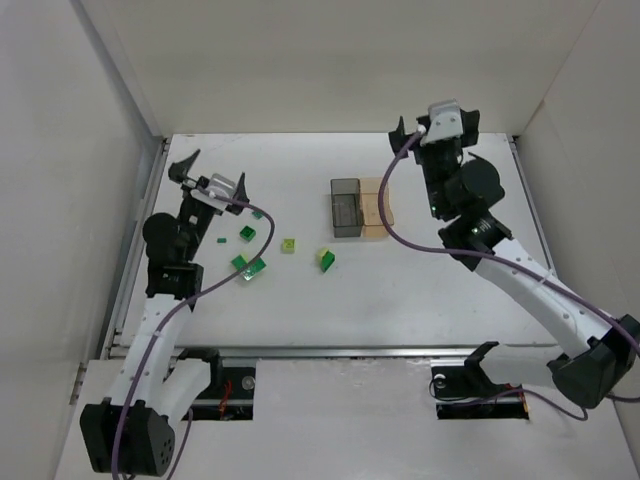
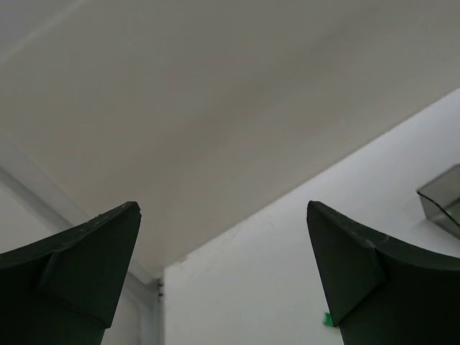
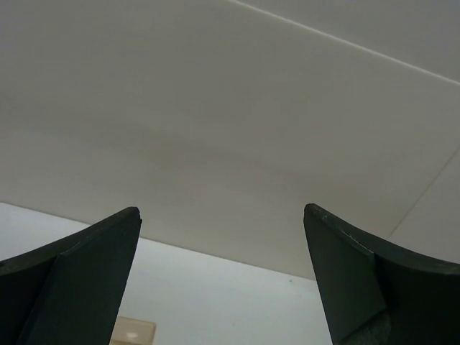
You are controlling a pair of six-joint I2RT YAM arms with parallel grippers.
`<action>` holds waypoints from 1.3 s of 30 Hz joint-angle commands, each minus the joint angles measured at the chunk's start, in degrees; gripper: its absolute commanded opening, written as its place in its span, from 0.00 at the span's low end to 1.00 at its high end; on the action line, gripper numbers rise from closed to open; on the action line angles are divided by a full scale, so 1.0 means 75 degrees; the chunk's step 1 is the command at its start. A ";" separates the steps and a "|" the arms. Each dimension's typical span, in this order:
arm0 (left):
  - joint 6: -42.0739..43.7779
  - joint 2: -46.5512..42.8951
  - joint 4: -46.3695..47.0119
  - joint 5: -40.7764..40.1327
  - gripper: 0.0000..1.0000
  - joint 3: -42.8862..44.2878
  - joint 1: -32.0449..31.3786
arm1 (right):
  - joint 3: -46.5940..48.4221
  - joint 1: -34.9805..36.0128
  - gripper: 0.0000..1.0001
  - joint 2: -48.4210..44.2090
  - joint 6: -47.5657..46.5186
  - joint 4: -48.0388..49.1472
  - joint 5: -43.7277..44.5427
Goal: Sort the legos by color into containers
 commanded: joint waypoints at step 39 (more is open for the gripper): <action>-0.0401 0.6919 -0.7651 -0.0324 0.83 0.4858 -0.0169 | 0.2128 -0.0012 1.00 0.2350 0.5194 -0.5956 -0.3050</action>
